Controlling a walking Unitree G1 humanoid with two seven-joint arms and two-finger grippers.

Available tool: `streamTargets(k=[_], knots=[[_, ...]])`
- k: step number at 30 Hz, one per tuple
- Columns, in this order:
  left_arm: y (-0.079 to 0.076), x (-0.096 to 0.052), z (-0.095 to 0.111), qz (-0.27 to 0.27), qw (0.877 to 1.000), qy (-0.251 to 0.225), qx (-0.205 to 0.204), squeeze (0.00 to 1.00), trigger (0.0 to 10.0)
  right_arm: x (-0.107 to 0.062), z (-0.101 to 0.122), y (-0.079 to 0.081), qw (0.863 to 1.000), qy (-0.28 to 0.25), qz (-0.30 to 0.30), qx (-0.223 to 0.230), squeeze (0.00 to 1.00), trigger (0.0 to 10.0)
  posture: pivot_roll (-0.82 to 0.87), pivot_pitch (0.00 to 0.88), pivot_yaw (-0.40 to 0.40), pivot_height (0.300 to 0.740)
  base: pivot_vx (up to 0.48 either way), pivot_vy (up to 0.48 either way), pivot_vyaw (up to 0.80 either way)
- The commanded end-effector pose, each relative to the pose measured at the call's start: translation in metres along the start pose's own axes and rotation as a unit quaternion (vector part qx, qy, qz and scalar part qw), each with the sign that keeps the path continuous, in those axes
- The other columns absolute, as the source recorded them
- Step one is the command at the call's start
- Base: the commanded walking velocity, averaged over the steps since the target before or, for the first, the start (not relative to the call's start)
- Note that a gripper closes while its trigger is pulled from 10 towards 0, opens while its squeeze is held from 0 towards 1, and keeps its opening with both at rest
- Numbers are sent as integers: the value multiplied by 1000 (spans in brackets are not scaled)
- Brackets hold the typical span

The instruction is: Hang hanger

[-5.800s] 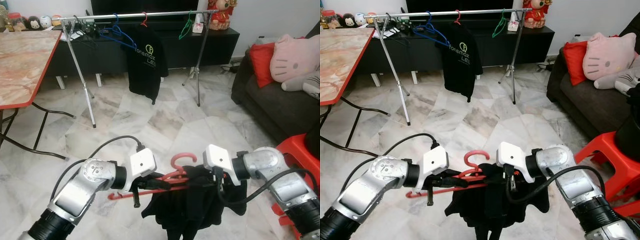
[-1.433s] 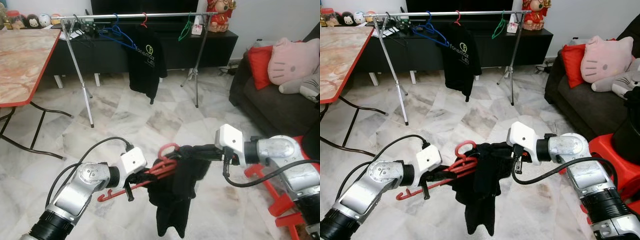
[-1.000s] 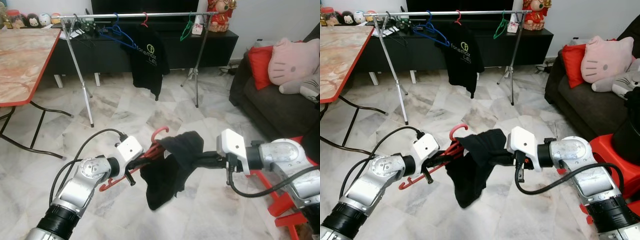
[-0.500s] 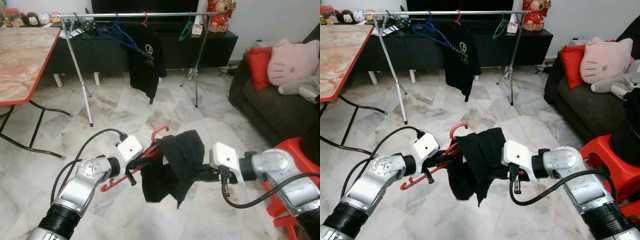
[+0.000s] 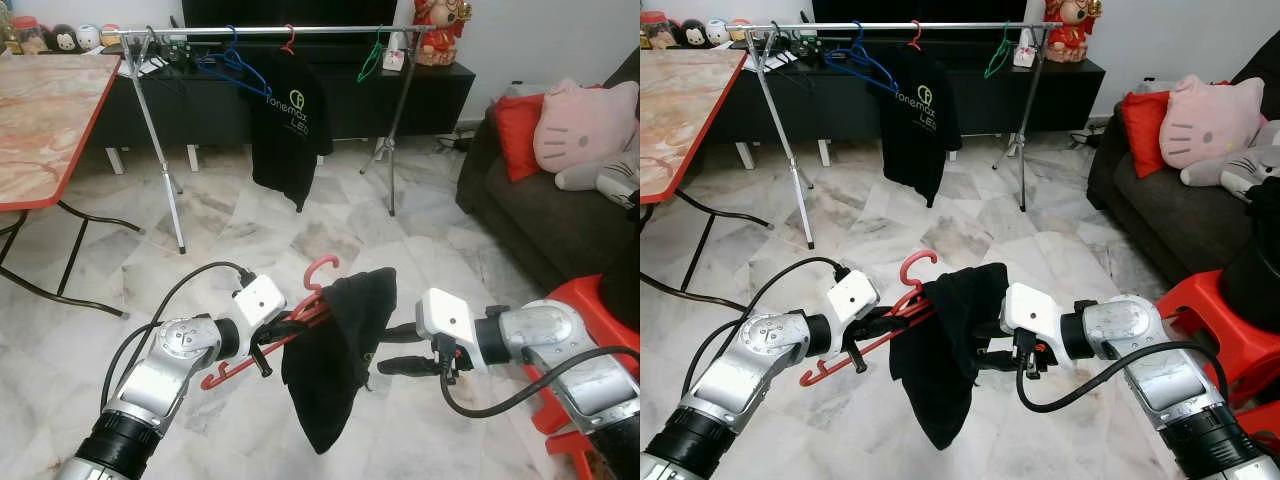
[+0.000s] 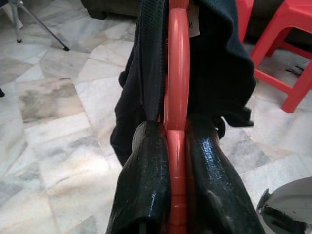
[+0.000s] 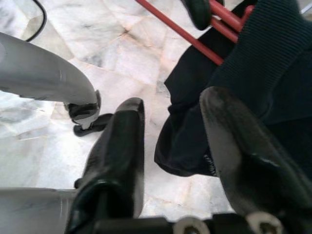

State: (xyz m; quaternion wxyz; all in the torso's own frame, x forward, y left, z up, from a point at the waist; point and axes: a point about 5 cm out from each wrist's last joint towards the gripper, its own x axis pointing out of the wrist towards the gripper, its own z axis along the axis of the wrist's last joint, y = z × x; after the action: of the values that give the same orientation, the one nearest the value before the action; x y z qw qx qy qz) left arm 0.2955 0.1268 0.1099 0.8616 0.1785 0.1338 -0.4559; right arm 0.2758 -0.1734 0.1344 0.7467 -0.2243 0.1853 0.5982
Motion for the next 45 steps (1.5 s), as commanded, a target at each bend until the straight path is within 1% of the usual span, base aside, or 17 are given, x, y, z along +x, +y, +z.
streamTargets(k=[1,6,10,12,14,19,20,21,22,27,29,30,32,34,41,43,45], knots=[[-1,-2,17,-9,999,-41,12,0,0,-4,1,-6,1000,7,-18,-10,1000,10000,-84,0,-122,740,0,0,0],[-11,-7,16,-60,997,-39,12,0,0,-10,0,-18,998,13,-66,-15,1000,10000,-84,0,-122,740,0,0,0],[-15,-12,13,-88,996,-29,16,0,0,-20,-5,-20,997,38,-66,-24,1000,10000,-84,0,-122,740,0,0,0],[-16,-15,11,-101,994,-22,22,0,0,-30,-2,-25,996,44,-74,-32,1000,10000,-88,0,-120,740,0,0,0],[-16,-15,11,-103,994,-21,23,0,0,-32,-1,-26,995,45,-77,-34,1000,10000,-88,0,-120,740,0,0,0],[-17,-19,8,-122,992,-9,26,0,0,-47,2,-31,994,63,-73,-52,1000,10000,-96,0,-120,740,0,0,0],[-17,-19,8,-122,992,-9,26,0,0,-47,2,-31,994,63,-73,-52,1000,10000,-96,0,-120,740,0,0,0],[-17,-21,8,-127,992,-9,26,0,0,-51,0,-28,994,78,-56,-55,267,10000,-99,0,-124,740,0,0,0],[-17,-29,10,-143,989,-11,21,0,0,-58,-7,-26,992,103,-42,-60,0,10000,-98,0,-125,740,0,0,0],[-21,-39,10,-181,983,-6,26,0,0,-61,-14,-24,992,107,-39,-48,0,10000,-93,0,-126,740,0,0,0],[-22,-40,10,-184,982,-6,27,0,0,-62,-15,-23,992,108,-39,-45,0,10000,-93,0,-126,740,0,0,0],[-20,-44,10,-186,982,-7,28,0,0,-64,-20,-22,992,112,-40,-37,0,10000,-93,0,-126,740,0,0,0],[-19,-45,10,-186,982,-9,28,0,0,-65,-22,-21,992,114,-39,-33,0,10000,-93,0,-126,740,0,0,0],[-14,-52,17,-185,982,-30,19,0,0,-70,-30,-17,992,117,-39,-17,0,10000,-93,0,-126,740,0,0,0],[-10,-56,21,-187,981,-38,22,0,0,-74,-38,-13,993,116,-38,4,0,10000,-93,0,-126,740,0,0,0],[-9,-56,22,-188,981,-40,22,0,0,-74,-39,-13,993,115,-40,5,0,10000,-93,0,-126,740,0,0,0],[-9,-56,25,-191,980,-46,23,0,0,-72,-43,-16,992,112,-55,3,0,10000,-95,0,-122,740,0,0,0]])
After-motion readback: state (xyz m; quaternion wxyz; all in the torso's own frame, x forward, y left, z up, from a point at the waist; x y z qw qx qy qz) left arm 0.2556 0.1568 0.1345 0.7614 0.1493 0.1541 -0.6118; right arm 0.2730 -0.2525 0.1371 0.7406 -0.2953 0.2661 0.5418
